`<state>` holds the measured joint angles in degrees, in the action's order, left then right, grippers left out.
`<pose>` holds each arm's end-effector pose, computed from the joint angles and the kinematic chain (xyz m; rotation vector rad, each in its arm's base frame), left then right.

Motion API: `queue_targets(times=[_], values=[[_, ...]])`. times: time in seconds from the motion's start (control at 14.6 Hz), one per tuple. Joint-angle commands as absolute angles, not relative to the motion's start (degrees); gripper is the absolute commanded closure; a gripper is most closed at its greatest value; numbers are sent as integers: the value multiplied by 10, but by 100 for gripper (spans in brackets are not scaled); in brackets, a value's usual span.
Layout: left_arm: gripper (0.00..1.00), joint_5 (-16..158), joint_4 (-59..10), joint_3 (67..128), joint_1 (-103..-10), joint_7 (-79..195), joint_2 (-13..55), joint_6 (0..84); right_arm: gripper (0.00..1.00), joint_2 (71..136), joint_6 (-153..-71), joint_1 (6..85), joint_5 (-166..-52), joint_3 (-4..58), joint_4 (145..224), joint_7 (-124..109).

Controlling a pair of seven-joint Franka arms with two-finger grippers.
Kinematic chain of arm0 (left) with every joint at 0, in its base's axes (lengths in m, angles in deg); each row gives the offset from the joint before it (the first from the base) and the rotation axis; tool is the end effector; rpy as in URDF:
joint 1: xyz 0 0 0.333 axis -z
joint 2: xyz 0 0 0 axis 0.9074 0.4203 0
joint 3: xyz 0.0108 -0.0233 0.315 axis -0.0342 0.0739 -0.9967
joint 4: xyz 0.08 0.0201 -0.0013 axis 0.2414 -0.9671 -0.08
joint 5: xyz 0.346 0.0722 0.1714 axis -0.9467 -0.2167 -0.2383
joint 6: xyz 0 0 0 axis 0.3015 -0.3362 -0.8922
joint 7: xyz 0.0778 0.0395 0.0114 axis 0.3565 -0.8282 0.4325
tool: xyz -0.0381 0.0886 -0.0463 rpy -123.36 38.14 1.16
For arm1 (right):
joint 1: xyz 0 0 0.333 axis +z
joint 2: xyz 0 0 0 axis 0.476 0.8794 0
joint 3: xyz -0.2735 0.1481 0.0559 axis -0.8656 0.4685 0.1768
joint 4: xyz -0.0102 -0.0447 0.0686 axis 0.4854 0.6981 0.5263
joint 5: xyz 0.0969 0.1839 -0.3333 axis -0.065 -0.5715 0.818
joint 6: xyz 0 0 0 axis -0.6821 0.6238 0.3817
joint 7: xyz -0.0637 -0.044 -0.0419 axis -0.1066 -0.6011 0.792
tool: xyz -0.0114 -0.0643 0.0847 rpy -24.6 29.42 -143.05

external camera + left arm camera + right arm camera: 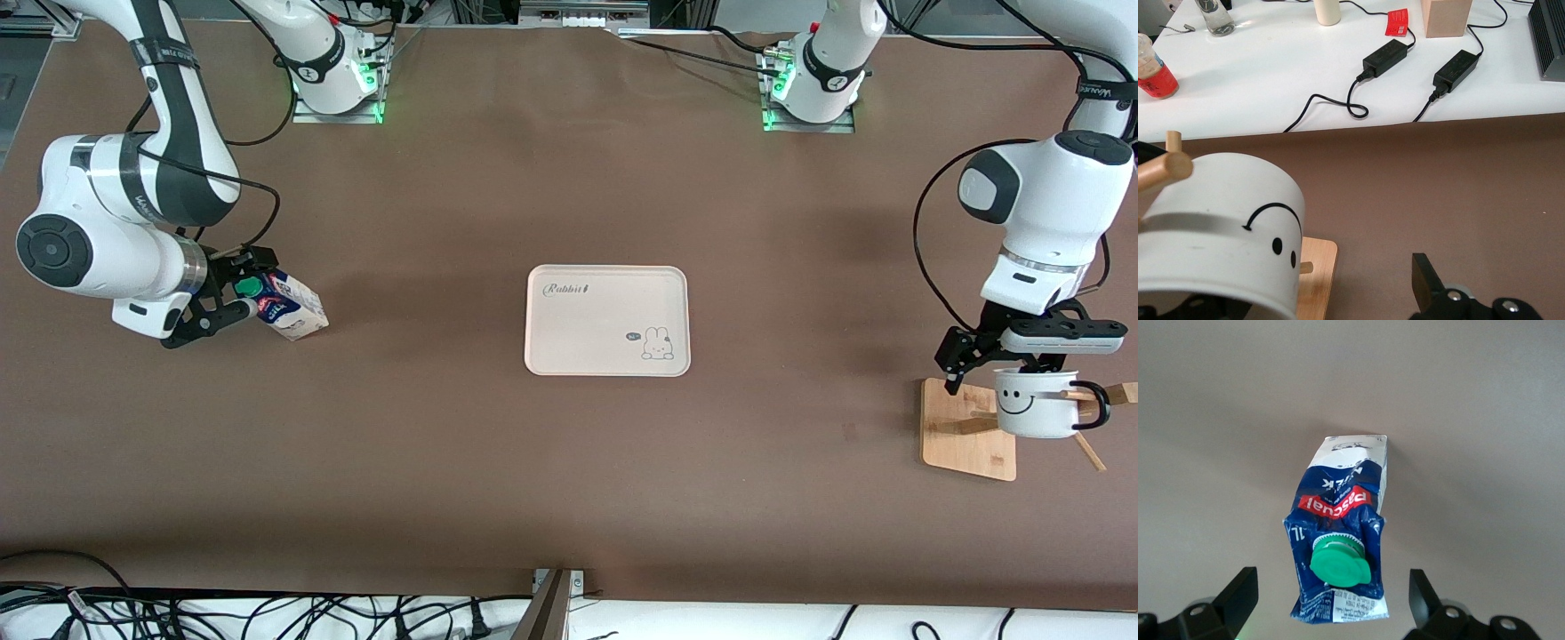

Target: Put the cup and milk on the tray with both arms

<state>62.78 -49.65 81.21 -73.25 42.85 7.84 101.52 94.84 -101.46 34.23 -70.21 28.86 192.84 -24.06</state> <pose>0.6015 0.0661 0.3686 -2.8941 0.0409 -1.0171 0.5843 0.0226 0.3576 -3.0309 -0.6702 0.4680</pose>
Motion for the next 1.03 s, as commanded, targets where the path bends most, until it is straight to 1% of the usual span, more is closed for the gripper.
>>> queue_targets(times=[0.0, 0.07, 0.21, 0.41, 0.48, 0.69, 0.76, 0.82, 0.89, 0.96], values=[[1, 618, -485, 810, -731, 420, 87, 1022, 0, 931, -1031, 341, -694, 289, 1956, -265], [19, 618, -485, 810, -732, 415, 87, 1022, 0, 930, -1038, 341, -692, 287, 1961, -271], [44, 616, -485, 810, -733, 404, 87, 1022, 0, 929, -1053, 341, -692, 286, 1974, -274], [72, 616, -485, 810, -735, 390, 86, 1022, 0, 928, -1055, 340, -692, 284, 1976, -274], [79, 616, -485, 810, -735, 390, 85, 1022, 0, 928, -1059, 340, -692, 284, 1980, -274], [79, 616, -485, 810, -735, 390, 84, 1022, 0, 929, -1076, 340, -692, 280, 1989, -275], [77, 616, -485, 810, -736, 386, 84, 1022, 0, 929, -1083, 339, -692, 277, 1994, -276], [66, 616, -485, 810, -736, 382, 84, 1022, 0, 930, -1091, 339, -692, 276, 1997, -284], [64, 616, -485, 810, -736, 382, 84, 1022, 0, 931, -1094, 339, -693, 275, 1999, -287], [64, 617, -484, 810, -735, 382, 85, 1022, 0, 931, -1097, 339, -692, 274, 1999, -287]])
